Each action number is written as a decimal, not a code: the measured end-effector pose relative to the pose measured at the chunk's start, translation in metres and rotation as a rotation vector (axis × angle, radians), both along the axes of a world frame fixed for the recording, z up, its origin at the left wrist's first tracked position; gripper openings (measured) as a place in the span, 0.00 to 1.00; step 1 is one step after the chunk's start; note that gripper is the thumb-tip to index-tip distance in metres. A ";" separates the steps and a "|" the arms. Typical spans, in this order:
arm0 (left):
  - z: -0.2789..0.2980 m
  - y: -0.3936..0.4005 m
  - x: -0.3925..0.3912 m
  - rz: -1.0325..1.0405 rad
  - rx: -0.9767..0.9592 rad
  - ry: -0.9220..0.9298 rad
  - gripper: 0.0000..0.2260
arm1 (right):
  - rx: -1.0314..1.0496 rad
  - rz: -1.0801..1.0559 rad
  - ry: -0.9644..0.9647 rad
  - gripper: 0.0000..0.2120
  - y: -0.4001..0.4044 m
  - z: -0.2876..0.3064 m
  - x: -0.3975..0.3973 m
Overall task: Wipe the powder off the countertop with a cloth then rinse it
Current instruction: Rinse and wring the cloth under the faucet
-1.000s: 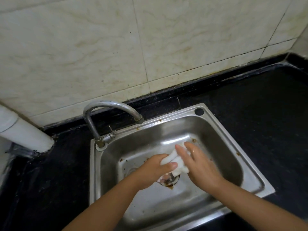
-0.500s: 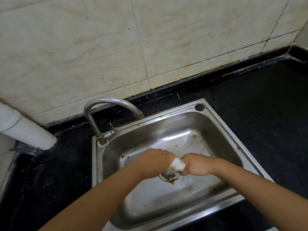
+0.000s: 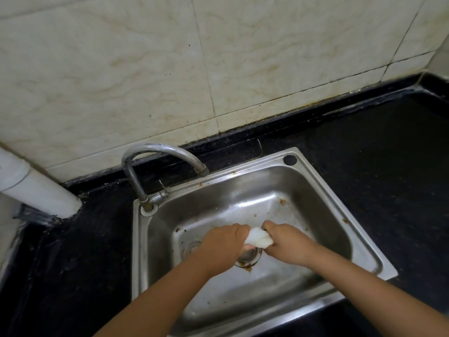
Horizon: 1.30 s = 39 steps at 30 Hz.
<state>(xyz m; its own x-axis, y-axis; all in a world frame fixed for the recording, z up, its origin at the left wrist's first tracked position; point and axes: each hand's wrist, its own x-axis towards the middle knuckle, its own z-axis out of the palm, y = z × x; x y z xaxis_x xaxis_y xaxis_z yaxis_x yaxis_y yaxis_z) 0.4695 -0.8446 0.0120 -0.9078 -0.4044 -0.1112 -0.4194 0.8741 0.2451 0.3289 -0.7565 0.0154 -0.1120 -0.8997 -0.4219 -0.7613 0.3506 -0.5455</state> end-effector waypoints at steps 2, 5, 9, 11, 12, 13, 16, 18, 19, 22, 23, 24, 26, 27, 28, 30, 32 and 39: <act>0.001 0.001 0.001 0.131 0.114 -0.001 0.18 | -0.323 0.016 0.405 0.27 0.008 -0.007 0.004; 0.004 -0.002 0.007 0.227 0.279 0.085 0.14 | -0.648 0.049 0.624 0.45 0.017 -0.027 0.010; 0.010 -0.006 0.011 0.315 0.764 0.280 0.01 | -0.784 0.103 0.633 0.44 0.016 -0.040 0.010; 0.015 -0.003 0.013 0.341 1.026 0.264 0.02 | -0.941 0.092 0.635 0.31 0.013 -0.043 0.008; 0.017 -0.001 0.014 0.315 1.120 0.227 0.03 | -1.003 0.074 0.638 0.24 0.011 -0.042 0.007; 0.020 0.001 0.014 0.281 1.175 0.187 0.04 | -1.028 0.058 0.645 0.18 0.008 -0.038 0.006; 0.024 0.000 0.012 0.213 1.048 0.080 0.05 | -0.998 0.130 0.643 0.08 0.000 -0.025 -0.001; 0.025 -0.003 0.011 0.108 0.763 0.028 0.05 | -0.890 0.222 0.617 0.05 -0.002 -0.019 -0.004; 0.025 -0.003 0.011 0.046 0.622 -0.020 0.07 | -0.782 0.272 0.621 0.05 -0.003 -0.012 -0.003; 0.025 -0.006 0.010 -0.051 0.262 -0.212 0.14 | -0.328 0.410 0.556 0.12 -0.003 0.009 0.003; 0.023 -0.007 0.010 -0.085 0.197 -0.236 0.15 | -0.181 0.386 0.430 0.13 -0.002 0.015 0.008; 0.020 -0.008 0.010 -0.118 0.164 -0.242 0.16 | -0.039 0.358 0.316 0.14 -0.003 0.018 0.011; 0.016 -0.011 0.009 -0.188 0.092 -0.257 0.15 | 0.097 0.289 0.119 0.13 -0.005 0.020 0.015; 0.014 -0.013 0.009 -0.232 0.026 -0.268 0.15 | 0.132 0.256 0.021 0.10 -0.005 0.021 0.017; 0.012 -0.015 0.010 -0.276 -0.041 -0.271 0.15 | 0.171 0.206 -0.094 0.06 -0.005 0.021 0.017; 0.010 -0.018 0.008 -0.343 -0.140 -0.268 0.15 | 0.280 0.069 -0.330 0.12 -0.008 0.015 0.015; 0.008 -0.019 0.006 -0.379 -0.187 -0.259 0.16 | 0.380 -0.039 -0.488 0.13 -0.008 0.013 0.012; 0.007 -0.014 0.005 -0.326 -0.129 -0.201 0.14 | 0.462 -0.093 -0.654 0.14 -0.006 0.008 0.007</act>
